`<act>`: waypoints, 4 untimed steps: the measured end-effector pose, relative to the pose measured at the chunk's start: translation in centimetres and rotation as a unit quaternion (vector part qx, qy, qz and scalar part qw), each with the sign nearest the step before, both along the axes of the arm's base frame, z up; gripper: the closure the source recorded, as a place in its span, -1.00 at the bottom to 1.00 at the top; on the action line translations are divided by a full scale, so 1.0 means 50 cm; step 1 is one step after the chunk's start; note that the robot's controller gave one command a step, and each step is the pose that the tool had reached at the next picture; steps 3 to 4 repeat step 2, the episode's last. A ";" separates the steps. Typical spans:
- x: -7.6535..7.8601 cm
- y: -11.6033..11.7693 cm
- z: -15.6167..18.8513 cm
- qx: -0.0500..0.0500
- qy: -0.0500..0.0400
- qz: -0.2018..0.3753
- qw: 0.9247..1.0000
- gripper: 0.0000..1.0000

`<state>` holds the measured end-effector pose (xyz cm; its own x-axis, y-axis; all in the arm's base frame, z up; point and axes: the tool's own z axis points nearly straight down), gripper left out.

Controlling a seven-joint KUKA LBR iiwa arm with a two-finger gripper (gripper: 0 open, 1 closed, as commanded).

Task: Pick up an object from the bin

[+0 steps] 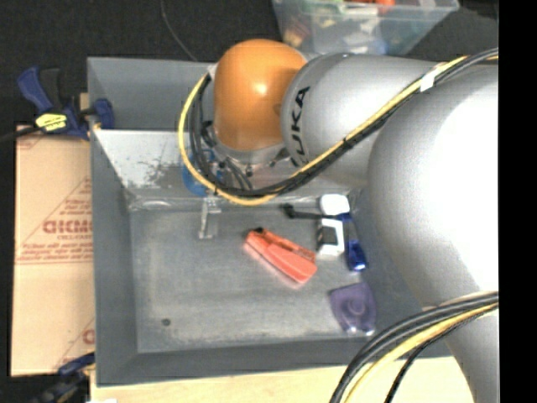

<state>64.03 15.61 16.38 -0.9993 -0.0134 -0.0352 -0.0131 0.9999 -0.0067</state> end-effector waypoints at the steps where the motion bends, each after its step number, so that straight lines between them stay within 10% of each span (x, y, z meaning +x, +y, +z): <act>1: -0.014 0.049 0.176 -0.004 -0.006 0.110 0.994 -1.00; 2: -0.039 0.036 -0.029 -0.001 0.003 0.010 1.000 -1.00; 4: -0.039 0.036 -0.029 -0.001 0.003 0.010 1.000 -1.00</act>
Offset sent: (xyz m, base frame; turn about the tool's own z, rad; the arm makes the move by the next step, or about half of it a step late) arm -0.0244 0.0162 -0.0338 0.0018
